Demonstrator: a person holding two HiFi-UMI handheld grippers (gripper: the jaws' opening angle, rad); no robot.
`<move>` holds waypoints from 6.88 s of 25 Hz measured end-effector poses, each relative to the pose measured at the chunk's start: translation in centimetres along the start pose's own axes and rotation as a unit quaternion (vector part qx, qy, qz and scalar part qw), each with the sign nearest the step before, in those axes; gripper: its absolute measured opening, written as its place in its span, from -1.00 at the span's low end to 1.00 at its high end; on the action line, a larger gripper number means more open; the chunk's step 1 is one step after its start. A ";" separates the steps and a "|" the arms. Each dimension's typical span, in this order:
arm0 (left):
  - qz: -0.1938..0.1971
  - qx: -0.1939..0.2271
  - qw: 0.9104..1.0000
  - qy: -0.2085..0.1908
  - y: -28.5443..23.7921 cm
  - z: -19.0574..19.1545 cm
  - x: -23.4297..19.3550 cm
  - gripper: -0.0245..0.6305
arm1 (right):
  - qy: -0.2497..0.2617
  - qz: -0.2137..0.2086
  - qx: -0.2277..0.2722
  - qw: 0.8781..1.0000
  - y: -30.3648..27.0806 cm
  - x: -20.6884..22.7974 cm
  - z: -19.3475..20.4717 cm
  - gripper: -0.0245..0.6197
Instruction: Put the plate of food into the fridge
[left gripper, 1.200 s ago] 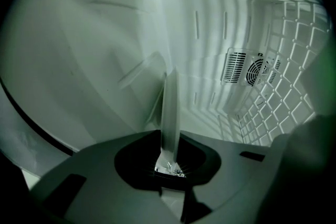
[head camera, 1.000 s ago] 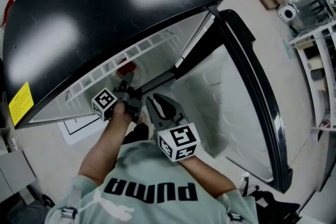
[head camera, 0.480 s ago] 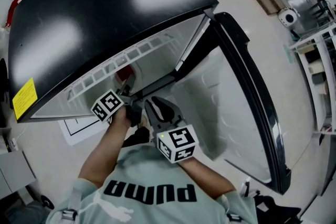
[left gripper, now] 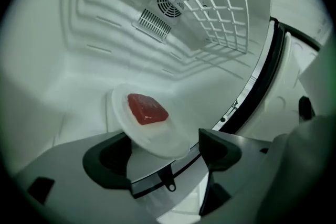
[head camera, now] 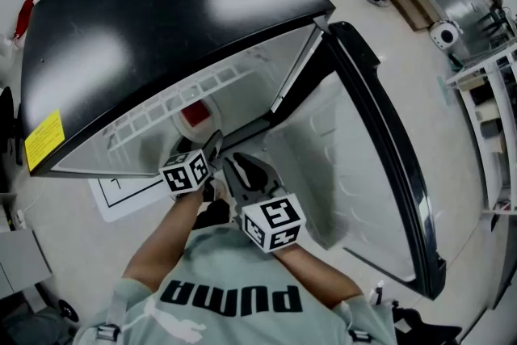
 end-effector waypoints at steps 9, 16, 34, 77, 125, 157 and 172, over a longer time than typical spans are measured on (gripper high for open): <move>-0.050 -0.023 0.989 -0.138 -0.7 1.1 0.6 0.24 | -0.002 0.002 0.002 1.000 0.8 0.3 0.2 -0.68; -0.088 -0.061 0.967 -0.229 -0.9 2.1 0.9 0.24 | -0.009 0.001 0.009 1.000 1.6 0.6 0.0 -0.68; -0.093 -0.059 0.972 -0.206 1.1 3.2 0.6 0.24 | 0.000 -0.012 0.028 1.000 3.9 0.3 -0.2 -0.68; 0.020 0.171 0.965 -0.198 24.8 3.7 12.2 -0.91 | 0.087 -0.020 0.098 0.991 13.2 -4.4 1.6 -0.68; 0.084 0.200 0.953 -0.212 43.7 17.2 12.8 -0.91 | 0.124 0.000 0.077 0.989 27.4 -19.4 12.3 -0.68; -0.035 0.229 0.955 -0.183 43.0 28.0 29.2 -0.91 | 0.197 -0.124 0.058 0.971 43.1 -7.9 15.0 -0.90; -0.054 0.230 0.955 -0.178 43.5 29.6 29.3 -0.91 | 0.202 -0.145 0.038 0.968 43.8 -8.3 16.8 -0.91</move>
Point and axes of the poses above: the fingertips, and each gripper's own axes: y backward along the fingers, x to its right, z out of its underside, the point moved 5 cm from there along y, backward along the fingers
